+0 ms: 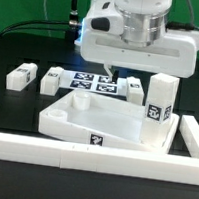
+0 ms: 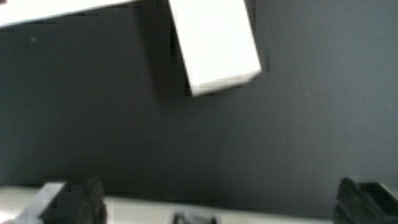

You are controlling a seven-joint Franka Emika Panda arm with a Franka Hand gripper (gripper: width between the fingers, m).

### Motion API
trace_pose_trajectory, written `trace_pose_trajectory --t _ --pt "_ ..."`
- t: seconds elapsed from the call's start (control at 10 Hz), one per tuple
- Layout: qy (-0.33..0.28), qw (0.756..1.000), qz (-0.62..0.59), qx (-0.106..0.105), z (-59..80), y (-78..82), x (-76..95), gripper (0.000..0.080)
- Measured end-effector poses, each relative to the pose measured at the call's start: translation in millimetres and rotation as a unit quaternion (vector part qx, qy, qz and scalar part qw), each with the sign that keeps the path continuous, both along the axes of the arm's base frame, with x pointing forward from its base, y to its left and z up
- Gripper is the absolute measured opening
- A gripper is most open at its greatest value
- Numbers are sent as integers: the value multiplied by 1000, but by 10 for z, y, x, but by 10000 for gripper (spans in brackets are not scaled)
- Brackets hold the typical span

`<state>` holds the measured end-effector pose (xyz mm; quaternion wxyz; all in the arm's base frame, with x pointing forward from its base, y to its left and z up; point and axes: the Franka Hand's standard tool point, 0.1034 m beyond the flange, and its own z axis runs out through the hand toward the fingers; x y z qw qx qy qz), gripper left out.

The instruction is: Assemble desk

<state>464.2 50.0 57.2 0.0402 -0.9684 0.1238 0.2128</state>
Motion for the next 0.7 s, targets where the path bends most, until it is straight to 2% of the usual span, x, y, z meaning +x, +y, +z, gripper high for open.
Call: trace_pose_trajectory --t 0.3,0.5,0.7 --pt "69 997 -9 16 -40 -29 -2 649" --pt "62 998 -8 14 -54 -20 9 649" --pt "56 997 -37 25 -171 42 -114 649"
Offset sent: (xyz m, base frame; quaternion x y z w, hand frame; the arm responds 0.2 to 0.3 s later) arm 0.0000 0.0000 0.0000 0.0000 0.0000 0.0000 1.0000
